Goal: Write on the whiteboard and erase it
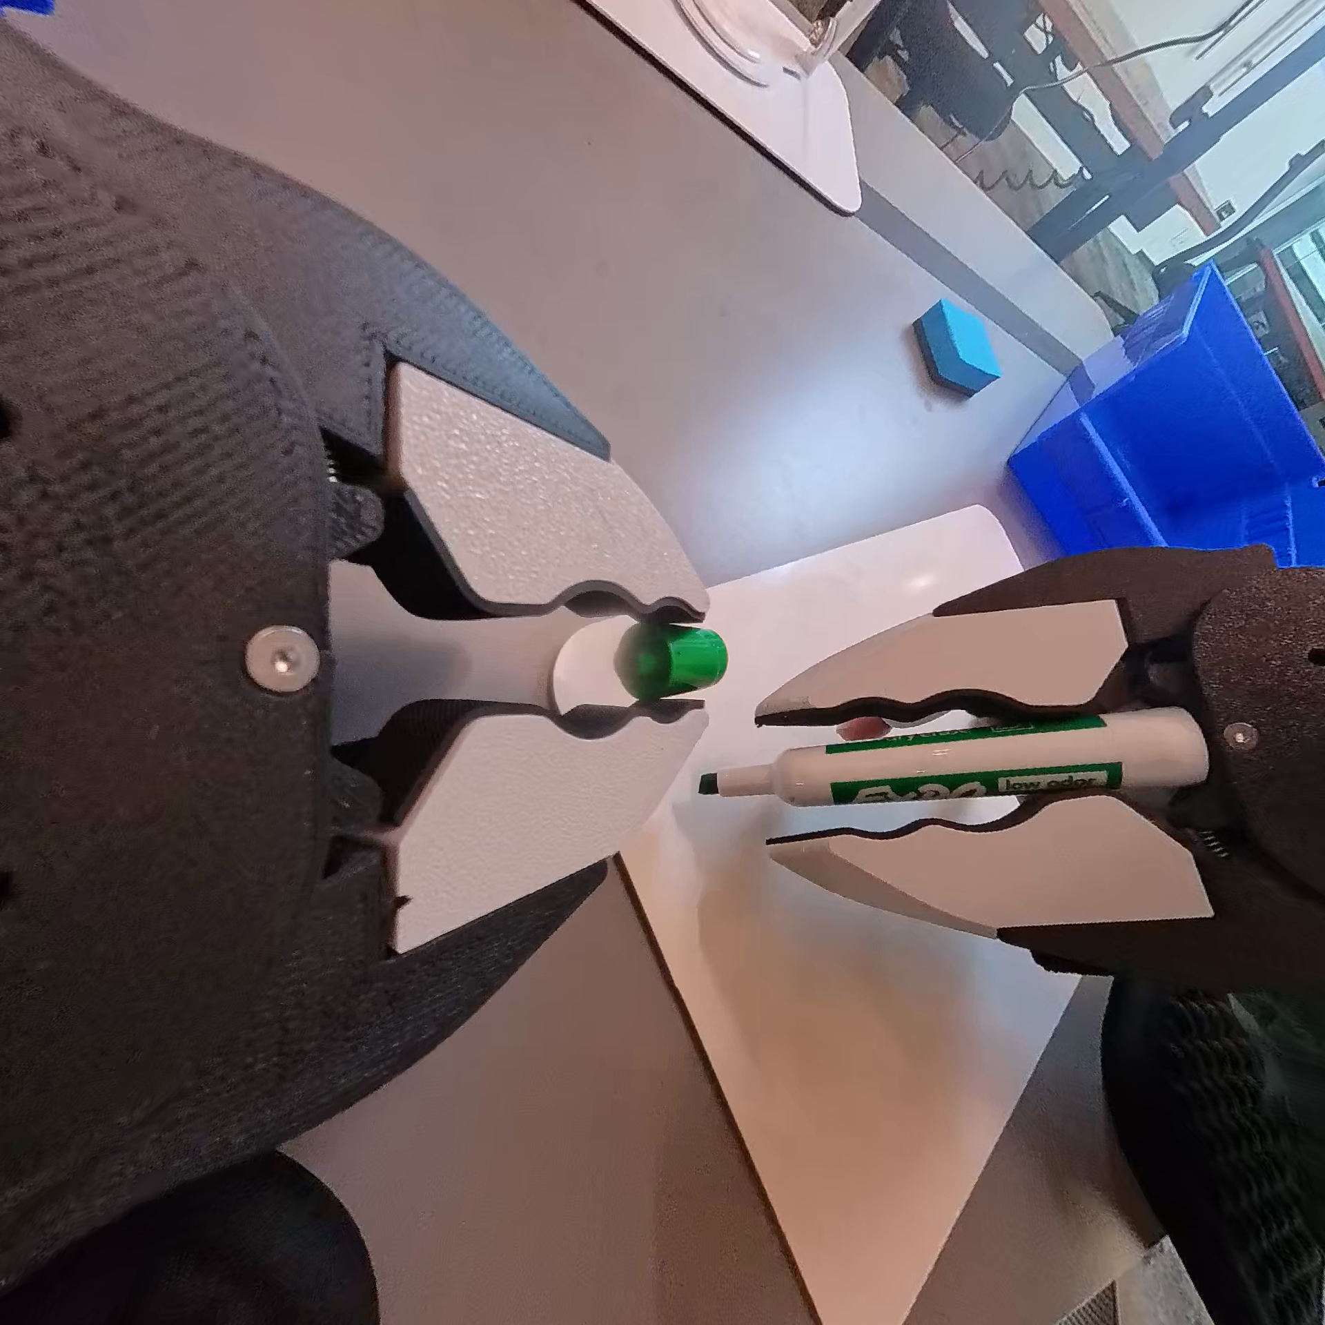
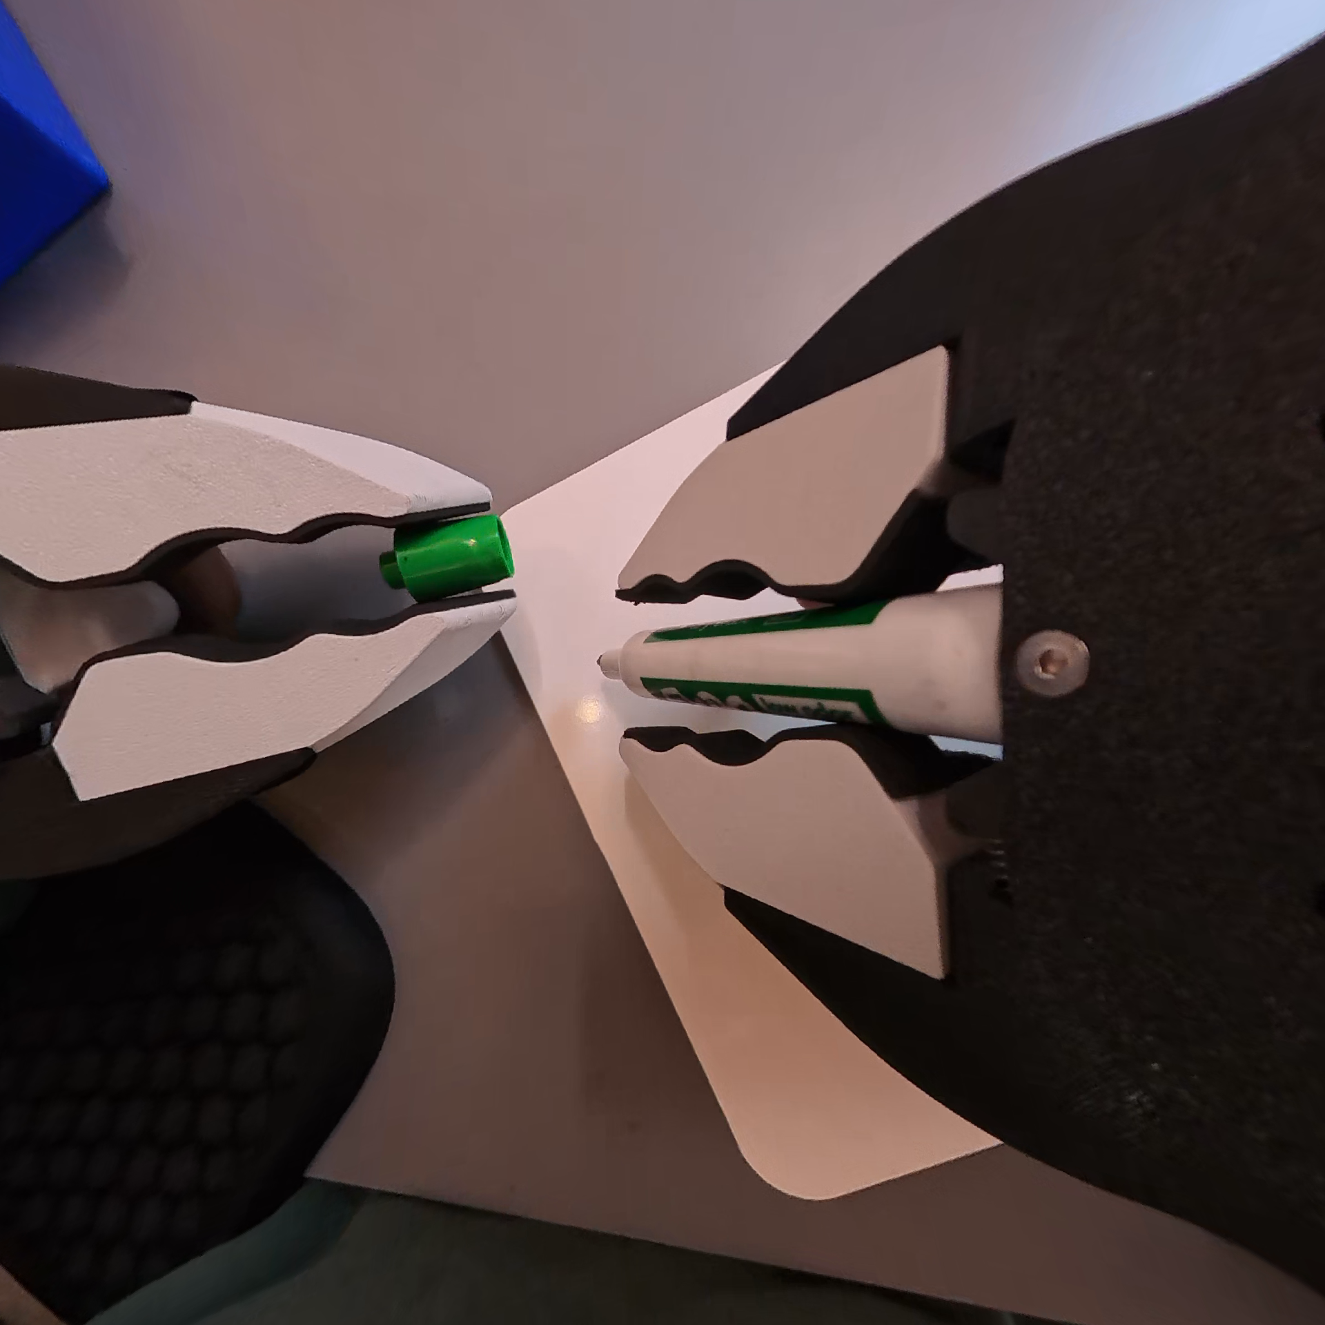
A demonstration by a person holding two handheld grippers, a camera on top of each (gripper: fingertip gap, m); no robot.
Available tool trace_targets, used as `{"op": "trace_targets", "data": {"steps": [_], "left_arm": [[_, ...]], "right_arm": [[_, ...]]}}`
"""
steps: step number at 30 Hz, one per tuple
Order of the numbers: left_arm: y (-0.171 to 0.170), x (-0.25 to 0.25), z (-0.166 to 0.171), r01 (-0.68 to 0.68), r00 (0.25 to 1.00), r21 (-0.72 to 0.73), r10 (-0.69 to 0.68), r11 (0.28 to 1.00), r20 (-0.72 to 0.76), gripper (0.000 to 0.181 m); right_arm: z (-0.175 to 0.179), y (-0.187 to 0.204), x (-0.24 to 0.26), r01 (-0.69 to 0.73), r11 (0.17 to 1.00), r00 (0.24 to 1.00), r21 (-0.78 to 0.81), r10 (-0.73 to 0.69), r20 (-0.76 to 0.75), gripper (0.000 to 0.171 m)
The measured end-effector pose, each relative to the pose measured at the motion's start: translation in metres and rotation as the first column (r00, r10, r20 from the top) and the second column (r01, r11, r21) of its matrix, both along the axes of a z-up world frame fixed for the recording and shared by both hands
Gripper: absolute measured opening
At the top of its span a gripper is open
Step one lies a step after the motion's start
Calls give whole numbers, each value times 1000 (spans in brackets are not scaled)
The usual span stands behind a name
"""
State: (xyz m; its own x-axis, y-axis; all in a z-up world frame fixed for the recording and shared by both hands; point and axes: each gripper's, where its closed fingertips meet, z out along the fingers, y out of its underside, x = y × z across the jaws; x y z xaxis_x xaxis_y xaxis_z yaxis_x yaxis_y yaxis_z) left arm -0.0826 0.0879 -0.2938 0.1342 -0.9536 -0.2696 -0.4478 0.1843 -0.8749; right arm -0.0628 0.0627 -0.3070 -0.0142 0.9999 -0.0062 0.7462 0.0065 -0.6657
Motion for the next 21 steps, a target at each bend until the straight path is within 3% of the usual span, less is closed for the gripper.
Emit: {"op": "trace_targets", "data": {"steps": [21], "left_arm": [[2, -7, -5, -14, 1000, 3, 14, 1000, -27, 20]], "right_arm": [[-11, 14, -10, -1, 995, 999, 100, -3, 36, 32]]}}
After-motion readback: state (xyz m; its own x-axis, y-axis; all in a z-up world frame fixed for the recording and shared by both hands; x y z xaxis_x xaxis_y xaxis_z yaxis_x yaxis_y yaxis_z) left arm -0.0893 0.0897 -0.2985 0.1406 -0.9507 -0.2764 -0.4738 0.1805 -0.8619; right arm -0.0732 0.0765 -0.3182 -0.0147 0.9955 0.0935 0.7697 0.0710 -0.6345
